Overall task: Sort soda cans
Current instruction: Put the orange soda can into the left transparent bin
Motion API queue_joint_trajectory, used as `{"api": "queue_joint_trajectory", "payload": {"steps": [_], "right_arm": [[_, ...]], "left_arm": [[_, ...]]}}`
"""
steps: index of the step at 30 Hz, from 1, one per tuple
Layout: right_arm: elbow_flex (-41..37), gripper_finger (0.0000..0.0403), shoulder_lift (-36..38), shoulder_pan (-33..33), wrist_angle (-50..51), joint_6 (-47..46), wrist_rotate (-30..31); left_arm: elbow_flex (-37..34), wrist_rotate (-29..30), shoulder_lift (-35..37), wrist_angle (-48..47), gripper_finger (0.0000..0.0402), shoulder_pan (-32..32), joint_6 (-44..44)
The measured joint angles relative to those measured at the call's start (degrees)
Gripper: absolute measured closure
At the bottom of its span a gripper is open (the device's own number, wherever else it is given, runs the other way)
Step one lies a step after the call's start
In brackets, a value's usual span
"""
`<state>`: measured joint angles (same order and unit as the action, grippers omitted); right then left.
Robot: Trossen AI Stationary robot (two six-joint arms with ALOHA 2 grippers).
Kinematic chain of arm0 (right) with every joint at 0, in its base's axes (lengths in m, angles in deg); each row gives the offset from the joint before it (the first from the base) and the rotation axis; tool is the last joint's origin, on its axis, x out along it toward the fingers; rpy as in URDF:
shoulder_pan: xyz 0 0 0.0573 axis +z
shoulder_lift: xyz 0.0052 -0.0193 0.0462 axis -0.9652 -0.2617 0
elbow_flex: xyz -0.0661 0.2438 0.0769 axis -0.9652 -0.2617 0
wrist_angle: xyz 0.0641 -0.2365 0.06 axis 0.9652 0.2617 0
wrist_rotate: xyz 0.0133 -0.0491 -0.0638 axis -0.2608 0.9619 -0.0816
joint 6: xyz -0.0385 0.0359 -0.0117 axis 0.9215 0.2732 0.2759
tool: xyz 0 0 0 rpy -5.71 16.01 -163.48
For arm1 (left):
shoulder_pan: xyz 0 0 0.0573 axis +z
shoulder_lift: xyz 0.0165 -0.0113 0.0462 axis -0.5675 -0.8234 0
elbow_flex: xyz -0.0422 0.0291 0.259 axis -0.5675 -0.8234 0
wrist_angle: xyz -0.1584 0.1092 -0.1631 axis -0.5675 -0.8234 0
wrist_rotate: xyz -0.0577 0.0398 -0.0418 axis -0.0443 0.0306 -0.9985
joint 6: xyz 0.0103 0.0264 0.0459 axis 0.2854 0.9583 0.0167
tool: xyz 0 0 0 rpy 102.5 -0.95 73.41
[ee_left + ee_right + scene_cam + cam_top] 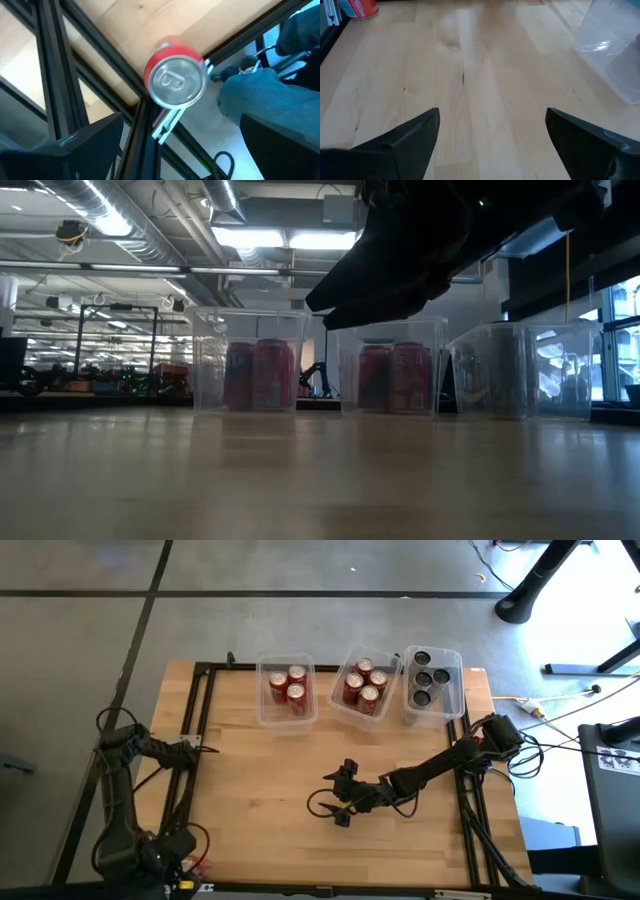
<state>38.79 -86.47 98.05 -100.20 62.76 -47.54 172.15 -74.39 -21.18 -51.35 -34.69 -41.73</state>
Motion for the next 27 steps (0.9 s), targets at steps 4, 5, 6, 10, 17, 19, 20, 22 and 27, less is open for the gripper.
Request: {"api": "queue_joint_trajectory", "payload": {"steps": [4,5,6,10,17,19,20,22,27], "right_arm": [[0.0,0.0042,0.0,0.0,0.0,0.0,-0.5],[0.0,0.0042,0.0,0.0,0.0,0.0,-0.5],[0.0,0.0042,0.0,0.0,0.0,0.0,-0.5],[0.0,0.0042,0.0,0.0,0.0,0.0,-0.5],[0.0,0.0042,0.0,0.0,0.0,0.0,-0.5],[0.0,0.0042,0.0,0.0,0.0,0.0,-0.5],[0.0,0.0042,0.0,0.0,0.0,0.0,-0.5],[0.0,0.0042,0.0,0.0,0.0,0.0,-0.5],[0.0,0.0042,0.0,0.0,0.0,-0.1,-0.5]], "left_arm": [[0.0,1.7,-0.6,-0.5,0.0016,-1.7,-2.0],[0.0,2.4,-0.6,-0.8,0.0016,-1.8,-2.3],[0.0,2.8,-0.6,-1.1,0.0016,-1.8,-2.5],[0.0,4.2,-0.7,-2.3,0.0016,-1.7,-0.8],[-3.2,4.3,-0.9,-1.7,0.0016,-1.5,5.6],[-4.4,4.3,-0.9,-0.1,0.0016,-1.5,7.1],[-4.9,4.3,-0.9,0.5,0.0016,-1.5,7.6],[-5.9,4.3,-0.9,1.8,0.0016,-1.5,8.6],[-8.5,4.3,-0.9,5.0,0.0016,-1.5,10.0]]}}
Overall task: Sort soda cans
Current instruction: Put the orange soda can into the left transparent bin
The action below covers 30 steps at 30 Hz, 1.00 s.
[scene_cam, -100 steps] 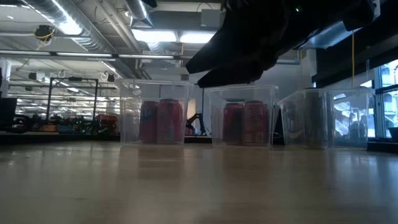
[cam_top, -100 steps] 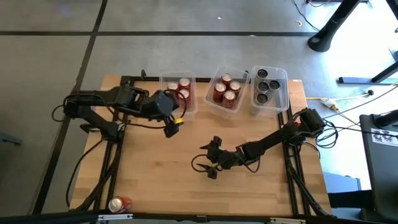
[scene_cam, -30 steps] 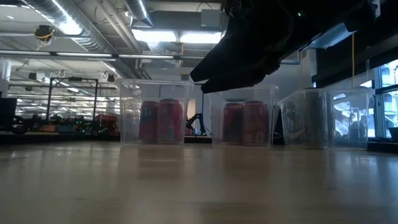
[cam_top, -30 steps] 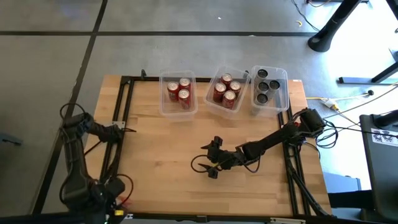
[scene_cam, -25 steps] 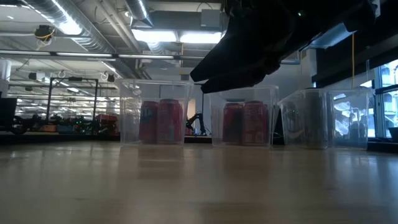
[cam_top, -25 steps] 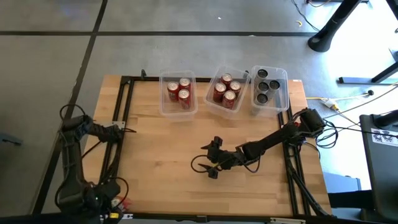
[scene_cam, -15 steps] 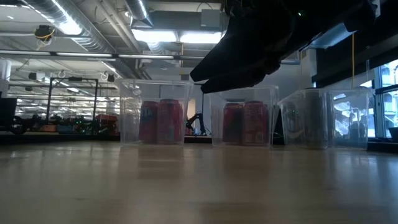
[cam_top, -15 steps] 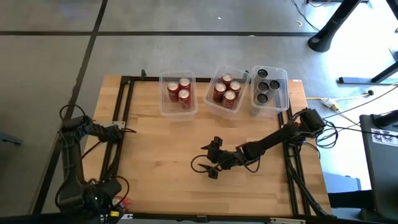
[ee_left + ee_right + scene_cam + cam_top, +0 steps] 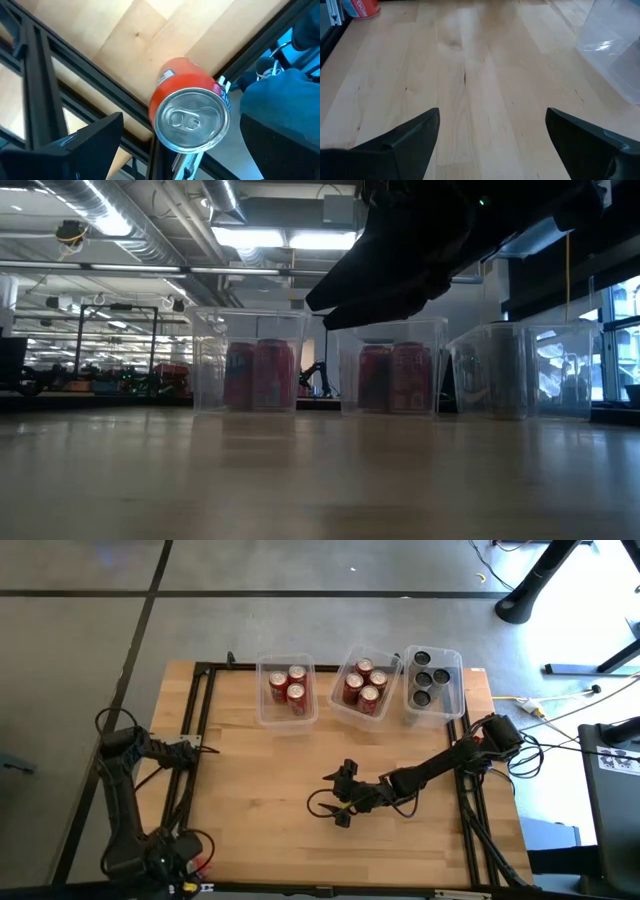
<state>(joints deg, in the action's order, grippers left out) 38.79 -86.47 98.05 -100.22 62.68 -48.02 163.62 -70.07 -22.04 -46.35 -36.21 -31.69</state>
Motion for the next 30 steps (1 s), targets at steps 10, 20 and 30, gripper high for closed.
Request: {"api": "queue_joint_trajectory", "payload": {"steps": [10,20,30], "right_arm": [[0.0,0.0042,0.0,0.0,0.0,-1.0,0.0],[0.0,0.0042,0.0,0.0,0.0,-1.0,0.0],[0.0,0.0042,0.0,0.0,0.0,-1.0,0.1]], "left_arm": [[-2.2,0.0,0.0,3.5,0.0016,-0.1,0.6],[-5.2,-0.4,0.0,6.4,0.0016,-0.1,1.4],[-5.2,-0.4,0.0,7.7,0.0016,-0.5,2.9]]}}
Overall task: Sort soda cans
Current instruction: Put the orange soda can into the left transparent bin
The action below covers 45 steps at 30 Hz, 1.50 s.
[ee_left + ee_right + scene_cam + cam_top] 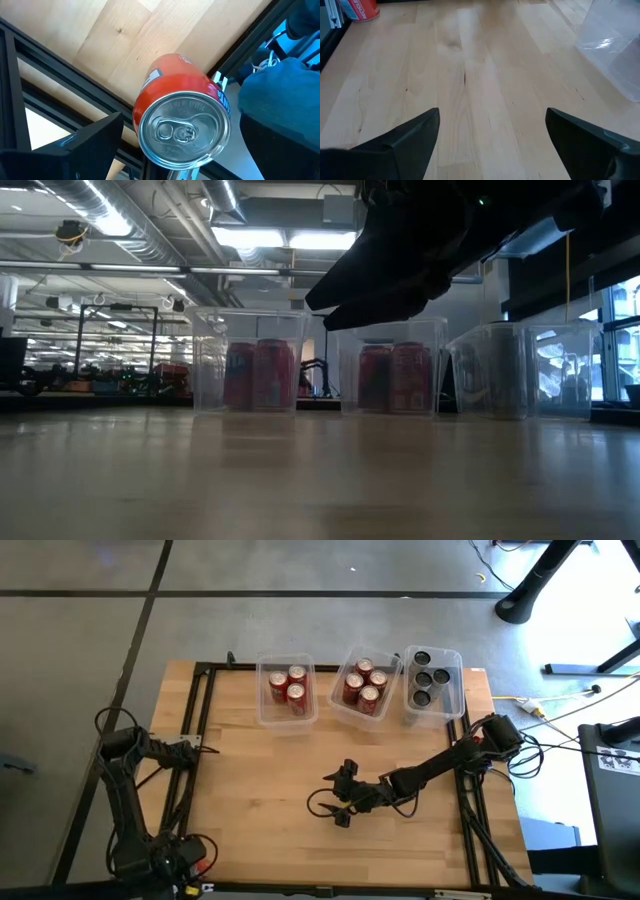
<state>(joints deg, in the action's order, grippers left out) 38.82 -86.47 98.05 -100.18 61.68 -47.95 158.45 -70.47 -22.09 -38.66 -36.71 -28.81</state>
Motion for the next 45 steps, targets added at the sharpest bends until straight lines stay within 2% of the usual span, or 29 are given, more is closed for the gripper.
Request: {"api": "queue_joint_trajectory", "payload": {"steps": [10,24,37,45], "right_arm": [[0.0,0.0042,0.0,0.0,0.0,0.0,0.1],[0.0,0.0042,0.0,0.0,0.0,0.0,0.1],[0.0,0.0042,0.0,0.0,0.0,0.0,0.1],[0.0,0.0042,0.0,0.0,0.0,0.0,0.1]], "left_arm": [[0.0,-0.1,-2.8,0.4,0.0016,-0.3,3.5],[0.0,-0.2,-2.8,-0.1,0.0017,-0.4,3.8],[0.1,-0.3,-2.8,-0.2,0.0099,-0.4,5.8],[0.1,-0.4,-2.8,-0.4,0.0099,0.4,5.8]]}}
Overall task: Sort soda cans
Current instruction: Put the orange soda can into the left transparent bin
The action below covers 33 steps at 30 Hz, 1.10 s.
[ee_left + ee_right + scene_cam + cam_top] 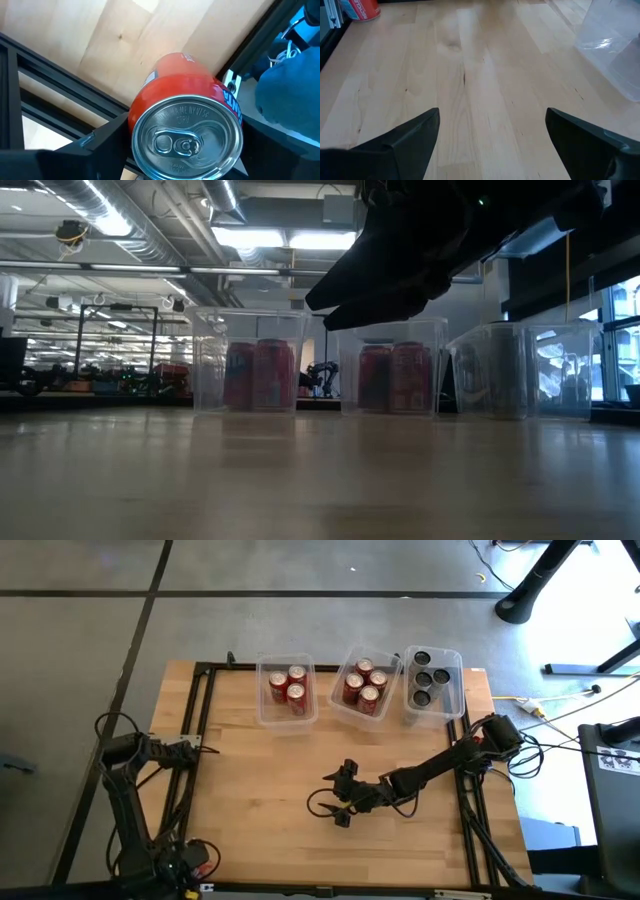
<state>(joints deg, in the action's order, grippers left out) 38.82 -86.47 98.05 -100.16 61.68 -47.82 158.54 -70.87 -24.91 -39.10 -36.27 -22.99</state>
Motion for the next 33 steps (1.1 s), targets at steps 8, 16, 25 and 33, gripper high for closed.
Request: {"api": "queue_joint_trajectory", "payload": {"steps": [8,16,25,33], "right_arm": [[0.0,0.0042,0.0,0.0,0.0,0.0,0.0],[0.0,0.0042,0.0,0.0,0.0,0.0,0.0],[0.0,0.0042,0.0,0.0,0.0,0.0,0.0],[0.0,0.0042,0.0,0.0,0.0,0.0,0.0]], "left_arm": [[0.0,0.1,1.8,-1.8,0.0096,3.3,1.8],[1.5,0.9,6.7,-8.3,0.0095,9.7,8.8],[4.1,9.2,12.4,-13.6,0.0094,21.8,23.9],[6.8,15.5,15.3,-13.4,0.0094,36.0,41.7]]}}
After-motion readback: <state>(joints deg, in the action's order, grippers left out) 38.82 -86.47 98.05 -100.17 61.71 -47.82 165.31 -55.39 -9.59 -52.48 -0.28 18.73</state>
